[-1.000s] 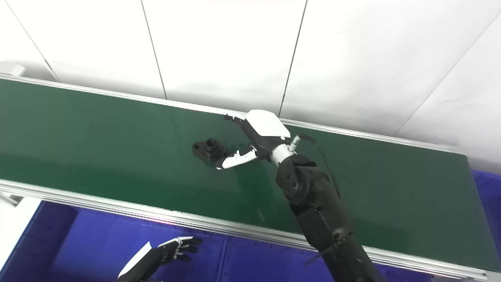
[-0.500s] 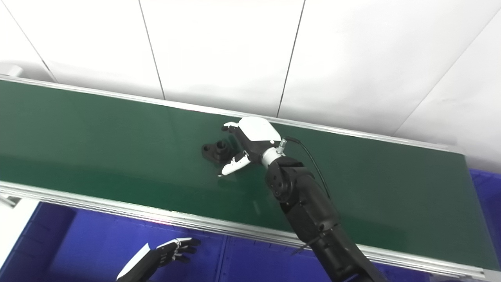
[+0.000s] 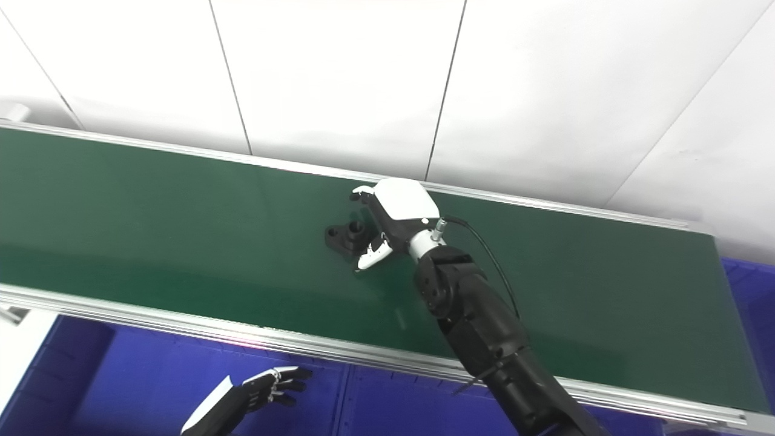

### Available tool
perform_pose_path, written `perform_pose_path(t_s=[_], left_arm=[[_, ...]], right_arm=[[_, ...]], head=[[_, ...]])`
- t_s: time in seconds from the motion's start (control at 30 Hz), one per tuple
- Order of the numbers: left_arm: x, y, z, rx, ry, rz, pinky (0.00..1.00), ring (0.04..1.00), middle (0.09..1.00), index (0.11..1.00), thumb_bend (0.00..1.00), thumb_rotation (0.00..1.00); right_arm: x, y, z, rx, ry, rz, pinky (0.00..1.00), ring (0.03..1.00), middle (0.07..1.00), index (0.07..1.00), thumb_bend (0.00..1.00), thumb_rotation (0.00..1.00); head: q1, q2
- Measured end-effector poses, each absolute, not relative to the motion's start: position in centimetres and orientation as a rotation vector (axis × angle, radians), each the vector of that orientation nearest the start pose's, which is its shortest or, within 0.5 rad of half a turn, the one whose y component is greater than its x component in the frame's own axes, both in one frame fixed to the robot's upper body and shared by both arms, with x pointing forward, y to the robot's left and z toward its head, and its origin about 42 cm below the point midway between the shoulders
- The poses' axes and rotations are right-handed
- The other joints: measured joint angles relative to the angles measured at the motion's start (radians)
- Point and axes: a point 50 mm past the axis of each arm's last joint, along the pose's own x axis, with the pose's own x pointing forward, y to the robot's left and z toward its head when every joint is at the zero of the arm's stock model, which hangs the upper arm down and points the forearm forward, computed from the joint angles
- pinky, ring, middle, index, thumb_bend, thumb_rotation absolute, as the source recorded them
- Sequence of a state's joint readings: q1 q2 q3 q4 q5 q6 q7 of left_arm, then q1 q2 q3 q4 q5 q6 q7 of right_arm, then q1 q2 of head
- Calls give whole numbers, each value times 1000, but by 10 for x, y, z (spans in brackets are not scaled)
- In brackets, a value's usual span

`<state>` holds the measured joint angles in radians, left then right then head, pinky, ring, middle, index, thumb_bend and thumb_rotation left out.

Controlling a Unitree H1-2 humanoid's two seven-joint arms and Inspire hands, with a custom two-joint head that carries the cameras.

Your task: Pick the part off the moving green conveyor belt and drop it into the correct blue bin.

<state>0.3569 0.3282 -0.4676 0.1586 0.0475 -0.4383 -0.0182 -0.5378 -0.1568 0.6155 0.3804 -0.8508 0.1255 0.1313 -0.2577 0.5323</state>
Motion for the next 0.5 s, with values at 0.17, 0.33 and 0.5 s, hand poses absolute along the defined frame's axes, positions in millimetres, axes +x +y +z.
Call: perform_pose_path(t_s=[0.17, 0.33, 0.5], left_arm=[[102, 219, -1, 211, 143, -491, 713, 805, 857, 806, 840, 364], [102, 219, 0, 209, 144, -494, 717, 806, 861, 808, 841, 367], [101, 220, 1, 207, 142, -495, 716, 804, 859, 811, 842, 374]], right_arm=[[401, -97, 128, -1328, -222, 623, 427, 505, 477, 598, 542, 0], [395, -104, 126, -1332, -253, 626, 375, 449, 450, 527, 524, 0], [387, -106, 122, -1316, -263, 621, 359, 406, 521, 527, 512, 0]], head=[[-2, 11], [-2, 17], [0, 31]])
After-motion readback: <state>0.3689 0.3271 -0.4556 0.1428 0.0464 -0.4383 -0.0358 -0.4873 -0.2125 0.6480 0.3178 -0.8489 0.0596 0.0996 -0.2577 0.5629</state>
